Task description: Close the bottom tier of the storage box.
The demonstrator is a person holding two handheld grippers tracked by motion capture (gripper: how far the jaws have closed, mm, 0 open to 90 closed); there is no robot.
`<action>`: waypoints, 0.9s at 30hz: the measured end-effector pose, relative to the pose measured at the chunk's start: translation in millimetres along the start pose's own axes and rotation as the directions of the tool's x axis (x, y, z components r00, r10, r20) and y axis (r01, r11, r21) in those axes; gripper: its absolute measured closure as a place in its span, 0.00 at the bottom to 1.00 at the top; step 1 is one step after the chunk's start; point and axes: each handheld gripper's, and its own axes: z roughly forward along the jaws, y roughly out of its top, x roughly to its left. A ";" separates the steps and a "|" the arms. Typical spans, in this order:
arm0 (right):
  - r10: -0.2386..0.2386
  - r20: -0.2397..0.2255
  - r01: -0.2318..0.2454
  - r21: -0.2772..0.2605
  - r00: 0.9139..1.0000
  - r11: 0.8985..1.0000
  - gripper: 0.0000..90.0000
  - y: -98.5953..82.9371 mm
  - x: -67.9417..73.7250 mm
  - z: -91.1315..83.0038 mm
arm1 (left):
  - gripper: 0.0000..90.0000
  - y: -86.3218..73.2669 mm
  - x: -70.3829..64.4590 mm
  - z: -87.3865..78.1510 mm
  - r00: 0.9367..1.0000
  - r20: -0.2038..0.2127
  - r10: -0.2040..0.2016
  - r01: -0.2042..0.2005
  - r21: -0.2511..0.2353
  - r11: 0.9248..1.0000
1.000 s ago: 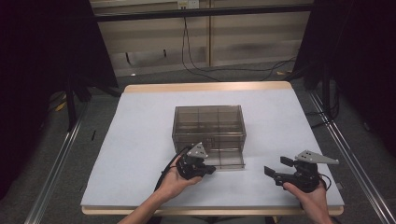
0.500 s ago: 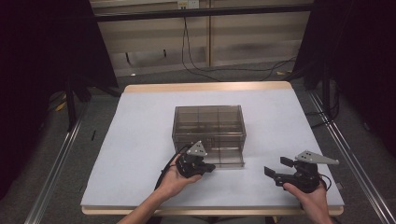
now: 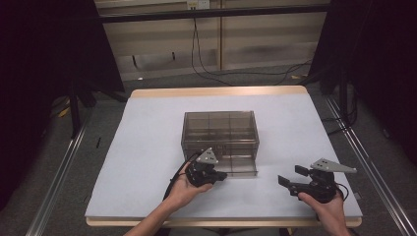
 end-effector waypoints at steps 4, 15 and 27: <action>-0.001 -0.003 0.001 0.002 1.000 1.000 0.20 -0.1 0.4 -0.1 | 1.00 0.2 -0.4 -0.2 1.000 -0.004 -0.006 0.006 -0.008 1.000; 0.003 -0.004 -0.003 0.004 1.000 1.000 0.21 0.0 0.1 0.2 | 1.00 1.3 1.9 -3.0 1.000 -0.021 -0.010 0.010 0.007 1.000; 0.003 -0.003 -0.003 0.003 1.000 1.000 0.21 0.3 -0.4 0.1 | 1.00 1.2 4.0 -1.9 0.999 -0.028 -0.026 0.026 -0.014 1.000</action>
